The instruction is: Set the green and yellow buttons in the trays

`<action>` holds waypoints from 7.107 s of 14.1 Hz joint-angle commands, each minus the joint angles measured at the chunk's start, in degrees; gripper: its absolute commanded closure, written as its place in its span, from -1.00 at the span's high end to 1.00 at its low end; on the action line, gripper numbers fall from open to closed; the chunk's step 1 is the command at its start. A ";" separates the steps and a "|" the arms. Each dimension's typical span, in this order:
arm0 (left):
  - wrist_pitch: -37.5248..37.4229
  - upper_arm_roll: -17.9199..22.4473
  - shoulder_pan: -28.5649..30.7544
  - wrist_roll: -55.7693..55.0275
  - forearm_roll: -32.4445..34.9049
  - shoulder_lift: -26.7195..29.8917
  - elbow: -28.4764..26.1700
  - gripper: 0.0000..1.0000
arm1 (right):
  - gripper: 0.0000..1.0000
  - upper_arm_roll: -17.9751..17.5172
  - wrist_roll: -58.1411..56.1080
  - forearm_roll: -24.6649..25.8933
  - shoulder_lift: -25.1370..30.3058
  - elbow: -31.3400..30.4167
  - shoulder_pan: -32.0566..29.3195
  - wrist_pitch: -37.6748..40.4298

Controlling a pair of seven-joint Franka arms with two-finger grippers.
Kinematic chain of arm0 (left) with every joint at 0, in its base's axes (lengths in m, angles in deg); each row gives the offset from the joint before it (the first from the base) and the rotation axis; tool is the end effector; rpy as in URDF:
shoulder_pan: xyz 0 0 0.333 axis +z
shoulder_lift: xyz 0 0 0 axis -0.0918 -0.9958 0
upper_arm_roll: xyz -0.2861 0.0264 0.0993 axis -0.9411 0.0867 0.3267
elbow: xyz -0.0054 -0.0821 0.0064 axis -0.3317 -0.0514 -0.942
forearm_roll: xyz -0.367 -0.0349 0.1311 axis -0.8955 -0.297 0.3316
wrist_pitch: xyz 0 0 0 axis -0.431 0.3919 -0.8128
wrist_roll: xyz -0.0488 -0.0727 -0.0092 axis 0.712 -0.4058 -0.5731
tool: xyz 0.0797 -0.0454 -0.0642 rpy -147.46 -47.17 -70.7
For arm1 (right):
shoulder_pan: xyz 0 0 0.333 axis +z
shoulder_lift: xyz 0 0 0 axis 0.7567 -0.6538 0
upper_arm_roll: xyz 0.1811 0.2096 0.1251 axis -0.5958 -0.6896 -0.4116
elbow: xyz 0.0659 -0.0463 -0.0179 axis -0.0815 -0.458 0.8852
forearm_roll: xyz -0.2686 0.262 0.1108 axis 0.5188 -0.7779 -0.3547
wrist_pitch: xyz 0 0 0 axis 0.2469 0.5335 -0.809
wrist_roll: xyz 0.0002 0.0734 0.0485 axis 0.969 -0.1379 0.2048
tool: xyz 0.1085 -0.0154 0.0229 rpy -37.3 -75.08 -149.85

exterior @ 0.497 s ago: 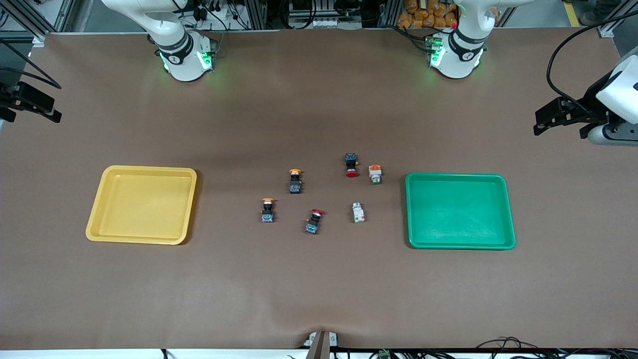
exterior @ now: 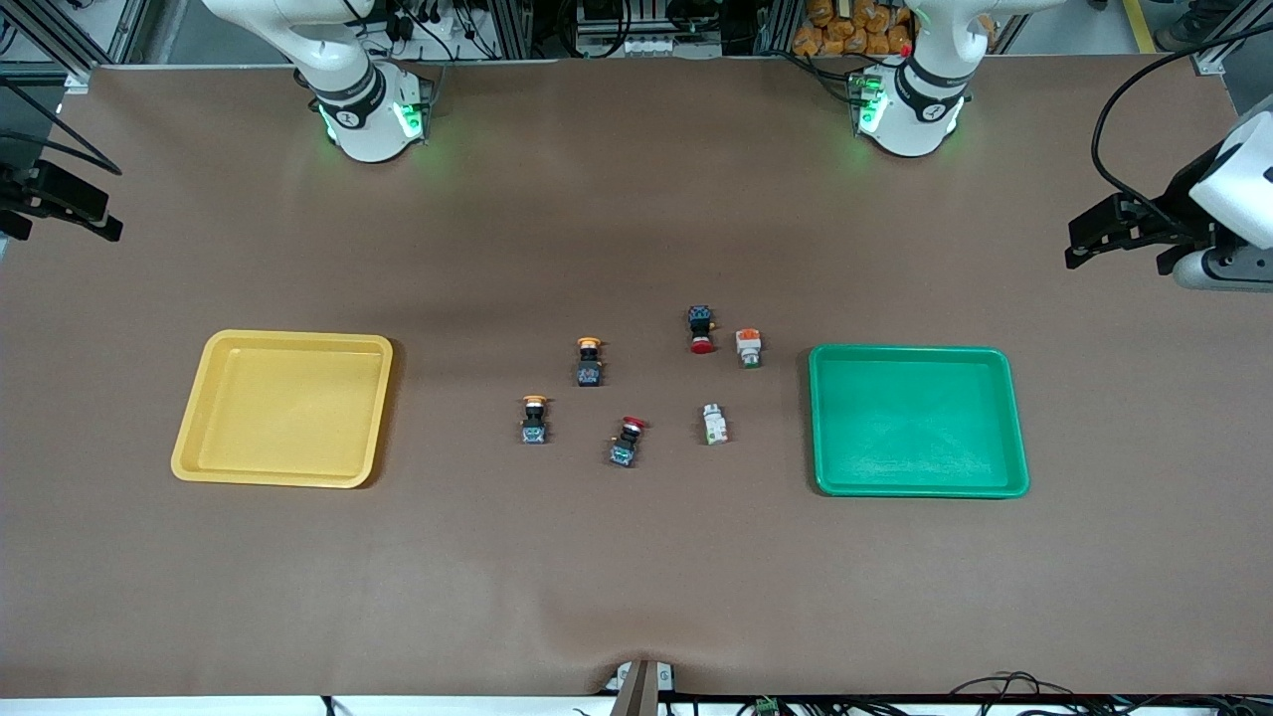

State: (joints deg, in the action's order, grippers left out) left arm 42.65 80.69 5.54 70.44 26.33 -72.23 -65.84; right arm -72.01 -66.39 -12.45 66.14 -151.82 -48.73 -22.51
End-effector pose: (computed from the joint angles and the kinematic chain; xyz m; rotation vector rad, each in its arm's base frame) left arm 0.5538 -0.0436 0.6069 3.1217 -0.1094 -0.0493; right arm 0.5307 -0.0328 0.6473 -3.1170 0.0584 0.0879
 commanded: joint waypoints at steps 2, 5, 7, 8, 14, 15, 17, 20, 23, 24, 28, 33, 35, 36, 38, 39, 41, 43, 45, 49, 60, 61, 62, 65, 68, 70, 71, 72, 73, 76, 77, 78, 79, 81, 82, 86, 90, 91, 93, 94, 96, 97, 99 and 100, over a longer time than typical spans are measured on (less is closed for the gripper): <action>-0.99 -0.38 0.87 0.19 0.02 -3.26 0.14 1.00 | 1.00 -0.80 0.42 0.70 1.31 -0.81 -0.61 0.56; 1.80 -0.73 -0.01 -0.25 0.02 -7.47 0.67 1.00 | 1.00 -0.89 0.51 0.70 1.31 -0.63 -0.44 0.56; 6.02 -1.08 -1.06 -0.25 0.02 -10.90 0.68 1.00 | 1.00 -0.98 0.94 0.61 1.14 -0.89 0.70 0.65; 7.60 -1.08 -1.76 -0.34 -0.07 -12.65 0.68 1.00 | 1.00 -1.07 1.21 0.61 1.05 -0.98 1.92 1.08; 16.05 -0.91 -10.47 -11.76 0.72 -24.43 7.34 1.00 | 1.00 -2.04 1.29 0.26 0.61 -1.25 5.01 4.94; 17.62 -1.08 -11.08 -12.03 0.72 -26.28 8.57 1.00 | 1.00 -2.04 1.30 0.61 0.35 -1.42 5.27 5.39; 23.50 -0.56 -14.41 -13.08 0.72 -28.92 8.94 1.00 | 1.00 -1.77 0.42 -0.09 -0.53 -1.07 4.48 5.04; 32.12 -0.56 -17.75 -16.76 0.72 -33.75 9.03 1.00 | 1.00 -2.03 0.51 -0.18 -3.07 -1.25 5.79 4.78; 39.15 -0.21 -21.88 -22.12 0.80 -37.88 9.99 1.00 | 1.00 -2.04 0.59 -0.88 -7.02 -0.72 9.48 -0.21; 42.04 0.14 -23.72 -24.31 0.89 -39.90 10.69 1.00 | 1.00 -2.04 0.59 -0.97 -8.43 -0.81 11.49 -2.32; 47.86 3.66 -30.67 -30.29 0.89 -44.21 11.05 1.00 | 1.00 -2.04 1.30 -1.93 -15.10 -0.81 16.16 -11.02; 49.54 3.57 -31.22 -33.04 0.19 -46.51 10.52 1.00 | 1.00 -2.04 1.38 -10.80 -24.59 -1.25 16.79 -21.73; 49.54 3.57 -31.65 -33.13 0.02 -47.03 10.08 0.88 | 1.00 -2.04 1.38 -12.65 -29.86 -1.34 18.01 -29.02; 49.54 3.40 -31.48 -33.30 -0.25 -47.12 9.99 0.83 | 1.00 -2.04 1.38 -13.44 -31.45 -1.34 18.71 -31.15; 49.54 3.40 -32.00 -34.44 -0.95 -47.12 8.59 0.77 | 1.00 -2.04 1.30 -13.80 -33.83 -1.51 20.38 -35.01; 49.54 3.31 -32.09 -34.70 -0.95 -47.04 7.89 0.77 | 1.00 -1.95 1.21 -13.80 -35.24 -1.77 20.83 -37.04; 49.54 3.22 -32.01 -34.71 -0.95 -46.69 5.96 0.80 | 1.00 -2.04 1.56 -14.06 -35.95 -2.30 21.61 -37.94; 49.54 3.13 -32.18 -34.71 -1.39 -46.86 5.60 0.77 | 1.00 -1.95 6.63 -13.89 -38.05 -2.30 22.85 -38.20; 49.54 2.78 -32.09 -34.71 -1.65 -46.86 4.98 0.56 | 1.00 -1.95 8.06 -14.06 -39.55 -2.13 23.11 -39.68; 49.46 2.78 -32.09 -34.44 -1.66 -46.78 4.81 -0.79 | 1.00 -1.95 13.76 -13.54 -42.89 -2.04 26.71 -48.11; 27.40 3.05 -21.04 -25.23 -0.78 -36.23 4.11 -1.00 | 1.00 -1.95 14.48 -13.27 -46.06 -4.32 28.65 -51.47; 27.92 3.13 -20.06 -23.56 -0.78 -36.23 2.36 -1.00 | 0.70 -1.95 14.48 -13.27 -46.06 -4.41 28.74 -51.47; 29.05 3.22 -19.36 -21.89 -0.69 -36.66 1.04 -1.00 | -0.03 -1.95 14.57 -13.27 -46.06 -4.76 28.74 -51.47; 30.73 3.14 -16.11 -20.65 3.16 -37.10 -1.08 -1.00 | -0.98 -1.95 14.57 -13.54 -45.97 -6.16 28.92 -53.39; 32.92 3.05 -15.83 -20.47 3.53 -37.98 -2.92 -1.00 | -1.00 -1.95 14.65 -13.54 -44.14 -6.43 28.13 -52.18; 36.69 3.05 -15.66 -20.47 3.53 -38.86 -4.50 -0.96 | -1.00 -1.51 14.48 -13.54 -40.98 -6.35 27.16 -48.15; 37.93 3.05 -15.83 -20.47 3.53 -38.86 -5.21 -0.94 | -1.00 -0.38 14.39 -13.45 -38.53 -6.35 26.64 -46.22; 38.12 3.05 -16.01 -20.47 3.44 -38.86 -5.39 -0.90 | -1.00 0.85 13.70 -13.45 -36.33 -6.26 25.59 -43.33; 38.12 3.05 -15.92 -20.47 3.53 -38.86 -5.48 -0.64 | -1.00 1.04 13.60 -13.36 -34.56 -6.26 24.10 -41.47; 37.86 3.05 -15.83 -20.38 3.44 -38.60 -5.56 1.00 | -1.00 1.22 12.38 -13.27 -31.30 -6.17 18.83 -35.85; 37.59 3.05 -15.75 -20.47 3.53 -38.34 -5.48 1.00 | -1.00 1.22 10.20 -13.27 -30.51 -6.34 16.72 -35.04; 37.42 3.05 -15.75 -20.47 3.44 -37.99 -5.13 1.00 | -1.00 1.22 8.96 -13.27 -30.16 -6.43 14.87 -34.17; 37.33 2.79 -15.75 -20.64 3.44 -36.94 -5.13 1.00 | -1.00 1.22 7.90 -13.27 -29.98 -6.43 12.16 -32.68; 35.75 2.17 -17.40 -20.82 3.18 -35.35 -5.04 1.00 | -1.00 1.22 1.42 -13.27 -29.45 -6.35 7.32 -28.64; 35.66 1.12 -18.37 -21.60 2.83 -34.91 -4.95 1.00 | -1.00 1.22 -1.31 -13.27 -29.36 -6.35 4.77 -26.97; 35.39 -5.64 -18.73 -32.13 2.56 -34.21 -5.21 1.00 | -1.00 1.22 -13.27 -9.95 -30.76 -7.22 -4.11 -25.19; 35.39 -8.03 -18.99 -34.18 2.74 -32.01 -10.38 1.00 | -1.00 1.22 -25.66 -9.41 -36.90 -6.53 -10.45 -30.98; 36.52 -8.11 -19.08 -34.18 3.17 -31.75 -12.23 1.00 | -1.00 1.22 -27.77 -9.67 -37.96 -6.00 -11.68 -31.34; 39.77 -9.34 -20.13 -35.31 3.00 -31.92 -14.96 1.00 | -0.94 1.22 -28.32 -9.58 -38.15 -5.91 -11.78 -31.34; 40.31 -9.35 -21.27 -36.45 3.26 -31.92 -15.75 1.00 | -0.76 1.13 -28.41 -9.50 -38.24 -5.91 -11.69 -31.34; 40.31 -9.35 -22.07 -37.34 3.35 -31.57 -16.98 1.00 | 0.60 1.22 -28.41 -9.41 -38.24 -5.91 -11.69 -31.34; 40.40 -9.35 -22.07 -37.34 3.53 -31.39 -17.95 1.00 | 1.00 1.22 -28.41 -9.41 -38.24 -5.91 -11.60 -31.34; 41.71 -9.35 -21.72 -37.17 3.62 -31.04 -19.88 1.00 | 1.00 1.22 -28.32 -9.41 -38.15 -5.91 -11.25 -31.34; 42.24 -9.35 -21.81 -37.17 3.62 -30.87 -20.76 1.00 | 1.00 1.13 -28.24 -9.41 -38.06 -5.82 -11.08 -31.00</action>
State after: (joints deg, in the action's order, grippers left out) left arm 83.06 71.34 -16.81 34.33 28.66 -105.97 -82.40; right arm -70.39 -94.42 -22.56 27.48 -157.90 -59.79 -54.42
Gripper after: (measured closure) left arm 0.000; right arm 0.220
